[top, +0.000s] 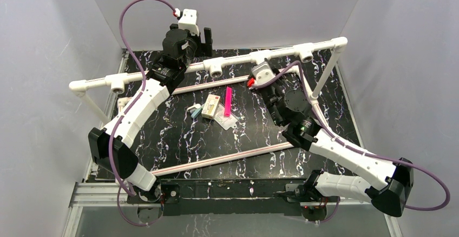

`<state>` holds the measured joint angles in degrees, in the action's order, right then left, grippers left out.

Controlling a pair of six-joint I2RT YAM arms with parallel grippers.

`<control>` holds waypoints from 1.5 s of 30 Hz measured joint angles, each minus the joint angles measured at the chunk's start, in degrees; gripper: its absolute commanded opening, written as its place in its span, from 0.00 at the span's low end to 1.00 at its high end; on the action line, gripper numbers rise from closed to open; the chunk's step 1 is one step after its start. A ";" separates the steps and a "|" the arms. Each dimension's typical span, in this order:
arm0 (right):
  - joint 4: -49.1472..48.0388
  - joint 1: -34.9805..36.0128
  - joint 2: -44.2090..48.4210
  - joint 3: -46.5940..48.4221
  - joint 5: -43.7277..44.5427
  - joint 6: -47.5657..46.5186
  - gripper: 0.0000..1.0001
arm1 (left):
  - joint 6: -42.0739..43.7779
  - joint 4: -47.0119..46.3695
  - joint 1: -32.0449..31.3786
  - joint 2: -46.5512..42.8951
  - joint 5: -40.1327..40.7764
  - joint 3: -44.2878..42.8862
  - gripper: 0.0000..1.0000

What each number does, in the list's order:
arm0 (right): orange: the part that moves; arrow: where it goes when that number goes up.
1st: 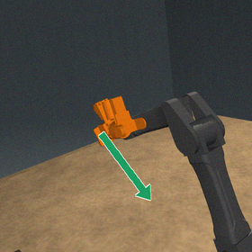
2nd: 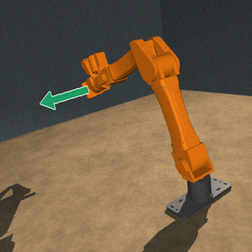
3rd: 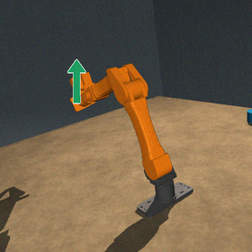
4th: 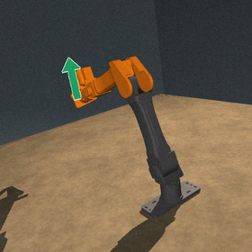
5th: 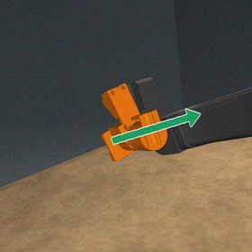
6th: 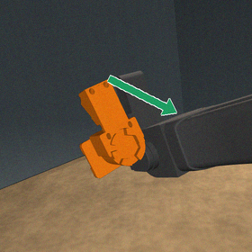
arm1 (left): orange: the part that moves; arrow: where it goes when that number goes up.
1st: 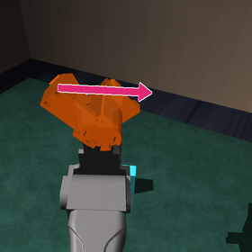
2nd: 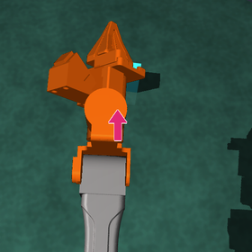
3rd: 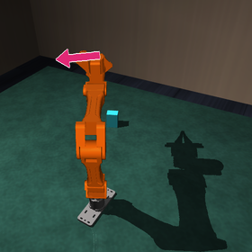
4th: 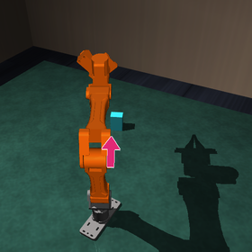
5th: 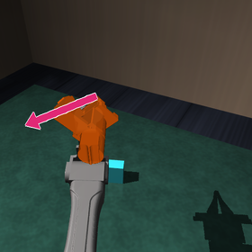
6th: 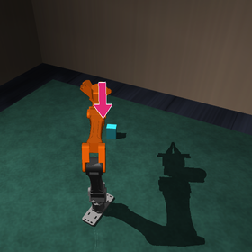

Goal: Install the water faucets

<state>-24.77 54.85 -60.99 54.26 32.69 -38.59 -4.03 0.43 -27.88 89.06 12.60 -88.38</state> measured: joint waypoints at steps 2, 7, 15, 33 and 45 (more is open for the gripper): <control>-0.15 0.00 0.02 0.50 0.85 6.19 0.01 | 0.00 0.00 0.00 0.00 0.00 0.02 0.80; 0.46 0.02 0.42 1.75 3.08 22.03 0.01 | -0.02 0.00 0.00 0.00 0.00 0.04 0.80; 4.09 0.07 5.07 1.62 10.51 60.74 0.01 | -0.02 0.11 0.00 -0.24 -0.07 0.46 0.80; 5.27 0.13 5.90 1.46 11.89 68.35 0.24 | -0.02 -0.02 0.00 -0.68 -0.04 0.92 0.80; 9.40 -0.09 9.79 1.51 5.29 53.88 0.81 | -0.02 -0.39 0.26 -0.76 -0.20 0.92 0.80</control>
<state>-15.38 54.76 -51.20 55.77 37.98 15.29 -4.05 0.03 -27.62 88.29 12.40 -87.46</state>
